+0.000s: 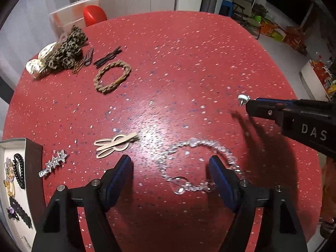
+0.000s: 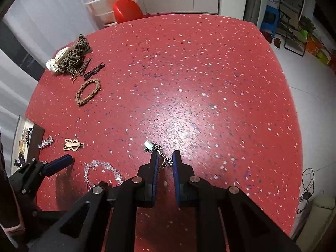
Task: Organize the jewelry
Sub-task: 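Grasp the silver bracelet clasp with right tool while left tool grasps its crystal strand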
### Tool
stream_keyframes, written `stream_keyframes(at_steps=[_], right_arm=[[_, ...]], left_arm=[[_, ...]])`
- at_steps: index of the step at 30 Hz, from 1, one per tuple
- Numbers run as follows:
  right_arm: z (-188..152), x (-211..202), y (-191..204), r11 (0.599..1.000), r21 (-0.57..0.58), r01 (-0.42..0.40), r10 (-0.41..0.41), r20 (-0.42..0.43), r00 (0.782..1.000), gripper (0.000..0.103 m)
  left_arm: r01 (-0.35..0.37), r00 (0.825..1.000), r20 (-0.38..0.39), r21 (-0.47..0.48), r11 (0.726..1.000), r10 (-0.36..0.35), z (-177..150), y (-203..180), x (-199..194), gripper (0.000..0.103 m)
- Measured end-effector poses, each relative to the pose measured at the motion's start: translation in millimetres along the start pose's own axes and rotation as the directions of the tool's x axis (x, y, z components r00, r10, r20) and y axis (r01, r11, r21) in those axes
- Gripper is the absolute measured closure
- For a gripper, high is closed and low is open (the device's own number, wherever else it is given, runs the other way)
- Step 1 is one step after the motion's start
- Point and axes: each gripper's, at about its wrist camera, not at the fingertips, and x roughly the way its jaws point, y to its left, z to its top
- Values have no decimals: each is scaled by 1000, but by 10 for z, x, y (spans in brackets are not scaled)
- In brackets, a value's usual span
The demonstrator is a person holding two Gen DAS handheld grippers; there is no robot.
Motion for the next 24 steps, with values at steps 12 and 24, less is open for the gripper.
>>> stream_keyframes(at_steps=[12,24], right_arm=[[-149,-258,-405,994,102,33,-36,23,999,89],[-378,-371,-696,984,173,53,-55,7,998,89]], left_arm=[[94,993,-50,-211,973,-107,99,-213,-12,24],[-14,996,-95,-123,992,2,71,-644,76,96]])
